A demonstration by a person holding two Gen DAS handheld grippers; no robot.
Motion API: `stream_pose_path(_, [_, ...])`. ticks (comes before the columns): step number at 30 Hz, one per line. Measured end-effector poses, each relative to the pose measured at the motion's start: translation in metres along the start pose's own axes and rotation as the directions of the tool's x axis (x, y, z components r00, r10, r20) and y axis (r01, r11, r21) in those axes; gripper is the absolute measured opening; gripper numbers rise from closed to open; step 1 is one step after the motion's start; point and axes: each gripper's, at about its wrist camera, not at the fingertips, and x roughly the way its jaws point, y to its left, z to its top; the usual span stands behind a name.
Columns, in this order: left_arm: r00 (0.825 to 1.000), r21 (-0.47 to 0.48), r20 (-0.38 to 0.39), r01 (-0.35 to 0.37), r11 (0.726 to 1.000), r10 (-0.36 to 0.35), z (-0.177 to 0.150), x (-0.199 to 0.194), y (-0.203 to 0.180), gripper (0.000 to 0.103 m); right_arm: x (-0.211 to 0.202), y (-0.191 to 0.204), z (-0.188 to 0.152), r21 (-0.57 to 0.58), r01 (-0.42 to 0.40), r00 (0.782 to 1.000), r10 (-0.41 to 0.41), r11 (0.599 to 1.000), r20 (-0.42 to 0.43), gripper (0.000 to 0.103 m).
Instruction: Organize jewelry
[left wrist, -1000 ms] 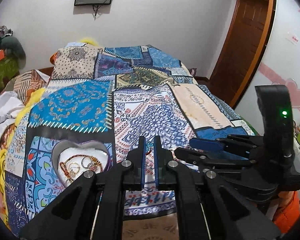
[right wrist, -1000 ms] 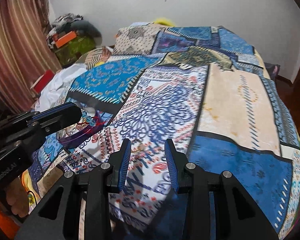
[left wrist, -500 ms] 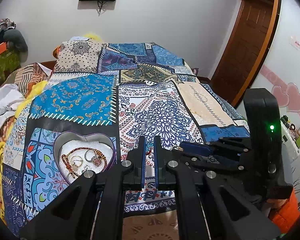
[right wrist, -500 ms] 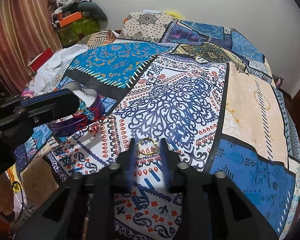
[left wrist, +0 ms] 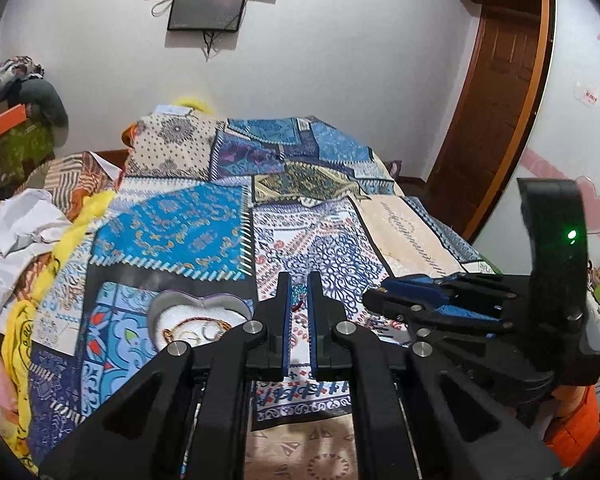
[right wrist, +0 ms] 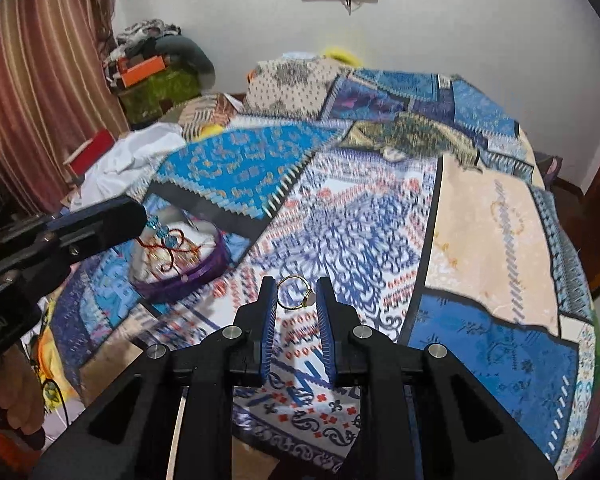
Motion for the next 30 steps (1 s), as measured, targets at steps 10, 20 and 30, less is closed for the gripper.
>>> stream_pose_path(10, [0.998, -0.002, 0.054, -0.036, 0.999, 0.036, 0.007, -0.022, 0.018, 0.005, -0.015, 0.025, 0.019, -0.022, -0.022, 0.997, 0.024, 1.0, 0.078, 0.018])
stream_pose_path(20, [0.994, -0.053, 0.066, -0.083, 0.995, 0.087, 0.007, -0.027, 0.052, 0.005, -0.004, 0.048, 0.036, -0.061, -0.063, 0.993, 0.069, 0.996, 0.096, 0.018])
stream_pose_path(30, [0.994, -0.079, 0.037, -0.1, 0.992, 0.103, 0.002, -0.015, 0.075, 0.005, 0.036, 0.07, 0.033, -0.091, -0.132, 0.991, 0.135, 0.987, 0.022, 0.018])
